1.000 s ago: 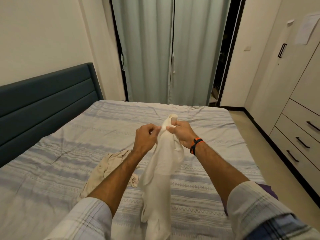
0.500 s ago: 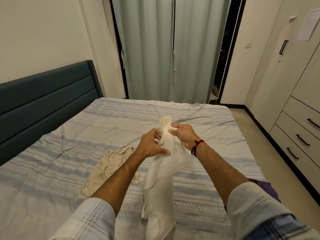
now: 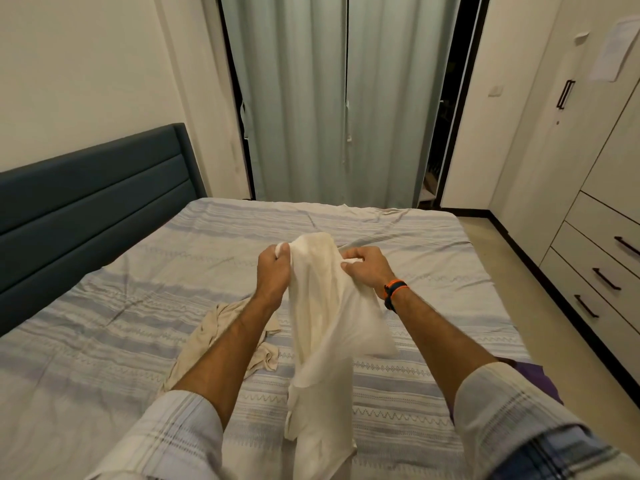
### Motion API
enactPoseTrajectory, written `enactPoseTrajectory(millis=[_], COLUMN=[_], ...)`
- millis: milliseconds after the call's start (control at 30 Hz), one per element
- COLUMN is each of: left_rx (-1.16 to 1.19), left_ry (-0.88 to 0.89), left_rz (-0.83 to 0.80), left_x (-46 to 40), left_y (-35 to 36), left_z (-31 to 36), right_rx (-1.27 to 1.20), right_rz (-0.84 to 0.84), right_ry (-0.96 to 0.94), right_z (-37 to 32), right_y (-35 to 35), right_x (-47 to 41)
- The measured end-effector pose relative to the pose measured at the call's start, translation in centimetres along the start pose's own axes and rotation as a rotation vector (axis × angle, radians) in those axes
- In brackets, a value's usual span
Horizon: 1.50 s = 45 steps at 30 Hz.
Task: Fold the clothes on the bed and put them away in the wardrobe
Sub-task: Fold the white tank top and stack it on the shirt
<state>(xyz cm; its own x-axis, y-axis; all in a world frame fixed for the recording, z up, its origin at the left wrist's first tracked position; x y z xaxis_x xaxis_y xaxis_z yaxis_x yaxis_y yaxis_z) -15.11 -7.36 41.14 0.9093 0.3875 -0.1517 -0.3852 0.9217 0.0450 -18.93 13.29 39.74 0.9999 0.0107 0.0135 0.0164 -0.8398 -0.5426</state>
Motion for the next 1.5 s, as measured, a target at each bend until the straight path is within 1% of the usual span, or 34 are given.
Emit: enactPoseTrajectory(millis=[67,133,167,233,367,433,533,600,667,700,733,833,900,967,1100,1167,1267,1333,1400,1500], left_rx=[0.049,0.046,0.022,-0.026,-0.140,-0.150,-0.193,-0.200,-0.180,-0.182,-0.220,-0.511,-0.619,-0.623,-0.535,-0.501,-0.326,-0.232,-0.218,-0.272], left_ry=[0.023,0.070,0.095,0.137,0.203,0.218,0.191,0.188,0.185,0.180,0.171,0.073,-0.034,-0.074,-0.100,-0.113,-0.112,-0.096,-0.038,0.086], left_rz=[0.009,-0.013,-0.034,-0.101,-0.224,-0.233,-0.220,-0.220,-0.244,-0.270,-0.300,-0.364,-0.403,-0.410,-0.455,-0.410,-0.272,-0.178,-0.079,0.093], left_x=[0.2,0.5,0.6,0.5,0.2,0.2,0.0,-0.2,-0.2,-0.3,-0.4,-1.0,-1.3,-1.2,-1.0,-1.1,-1.1,-1.2,-1.4,-1.5], left_y=[0.1,0.4,0.5,0.9,1.6,1.8,1.8,1.5,1.3,1.1,1.0,0.2,-0.5,-0.8,-0.7,-1.0,-1.4,-1.7,-2.0,-2.1], left_z=[0.8,1.8,2.3,2.8,3.0,3.0,2.6,2.4,2.6,2.7,2.8,2.1,1.2,0.8,0.6,0.6,1.1,1.5,2.0,3.1], right_rx=[0.109,0.184,0.210,0.219,0.134,0.076,0.011,0.068,0.225,0.264,0.240,0.038,-0.033,-0.061,-0.124,-0.131,-0.118,-0.084,-0.008,0.120], right_rz=[0.002,-0.006,-0.011,-0.049,-0.223,-0.318,-0.432,-0.490,-0.550,-0.549,-0.531,-0.397,-0.344,-0.324,-0.253,-0.244,-0.251,-0.298,-0.367,-0.397], right_ry=[0.018,0.041,0.019,-0.105,-0.290,-0.313,-0.308,-0.318,-0.342,-0.336,-0.321,-0.301,-0.298,-0.284,-0.311,-0.333,-0.332,-0.305,-0.262,-0.206], right_z=[-0.1,0.1,0.0,-0.7,-2.1,-2.3,-2.5,-2.1,-1.4,-0.9,-0.6,0.0,0.0,-0.4,-0.9,-0.7,-0.7,-0.5,0.1,1.4], right_y=[0.0,0.2,0.4,1.0,2.6,3.1,3.8,4.3,5.0,5.1,5.0,4.1,3.6,3.4,3.1,3.3,3.2,3.1,3.5,4.1], right_x=[0.2,0.4,0.5,0.8,1.0,1.3,2.0,2.0,2.2,2.2,2.1,1.6,1.3,1.3,1.0,1.0,1.1,1.2,1.4,1.3])
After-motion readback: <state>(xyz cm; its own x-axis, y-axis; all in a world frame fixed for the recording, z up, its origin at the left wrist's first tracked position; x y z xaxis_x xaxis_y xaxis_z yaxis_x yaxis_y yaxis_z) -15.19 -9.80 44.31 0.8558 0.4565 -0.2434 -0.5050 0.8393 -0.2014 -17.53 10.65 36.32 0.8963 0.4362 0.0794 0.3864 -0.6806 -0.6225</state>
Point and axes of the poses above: each hand's wrist, its own x-axis away from the middle knuckle, its own y-axis out of the palm, z = x × y, the point moved 5 cm from there along -x, towards the middle knuckle, and after that the axes turned 10 degrees about x, right-handed, at the moved point
